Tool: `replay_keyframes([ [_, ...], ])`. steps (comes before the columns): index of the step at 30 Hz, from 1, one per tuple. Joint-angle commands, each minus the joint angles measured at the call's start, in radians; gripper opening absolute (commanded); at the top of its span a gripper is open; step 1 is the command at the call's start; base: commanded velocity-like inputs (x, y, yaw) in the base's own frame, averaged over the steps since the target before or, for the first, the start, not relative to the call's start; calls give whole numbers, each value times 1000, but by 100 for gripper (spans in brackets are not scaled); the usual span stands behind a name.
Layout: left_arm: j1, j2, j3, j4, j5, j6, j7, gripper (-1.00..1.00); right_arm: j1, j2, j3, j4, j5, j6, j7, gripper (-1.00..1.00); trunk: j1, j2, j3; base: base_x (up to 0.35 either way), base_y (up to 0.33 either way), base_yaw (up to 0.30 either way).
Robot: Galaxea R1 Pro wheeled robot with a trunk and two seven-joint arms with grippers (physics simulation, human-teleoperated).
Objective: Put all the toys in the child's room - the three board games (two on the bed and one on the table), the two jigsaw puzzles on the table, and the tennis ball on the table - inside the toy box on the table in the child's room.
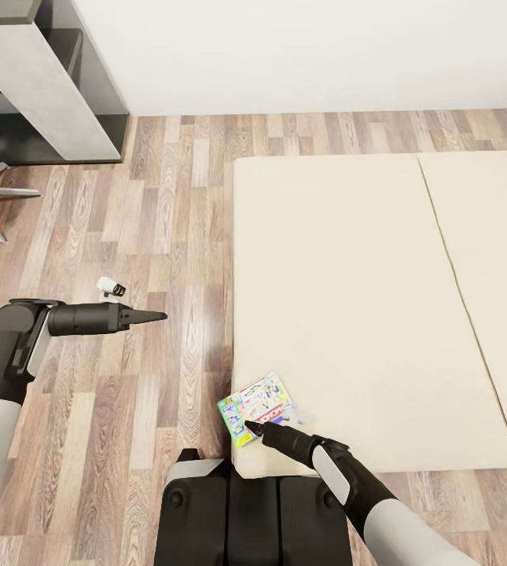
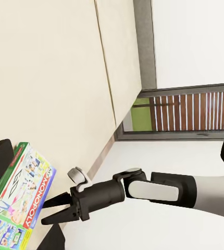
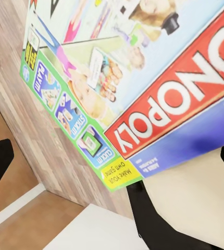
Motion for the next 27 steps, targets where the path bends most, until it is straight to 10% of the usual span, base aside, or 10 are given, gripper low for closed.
replay_keyframes([
  [1, 0, 0, 0, 0, 0, 11, -3, 100, 0, 0, 2, 0, -8, 5, 0, 100, 1, -1, -1, 0, 0, 0],
  [27, 0, 0, 0, 0, -1, 11, -2, 100, 0, 0, 2, -2, -9, 5, 0, 100, 1, -1, 27, 0, 0, 0],
])
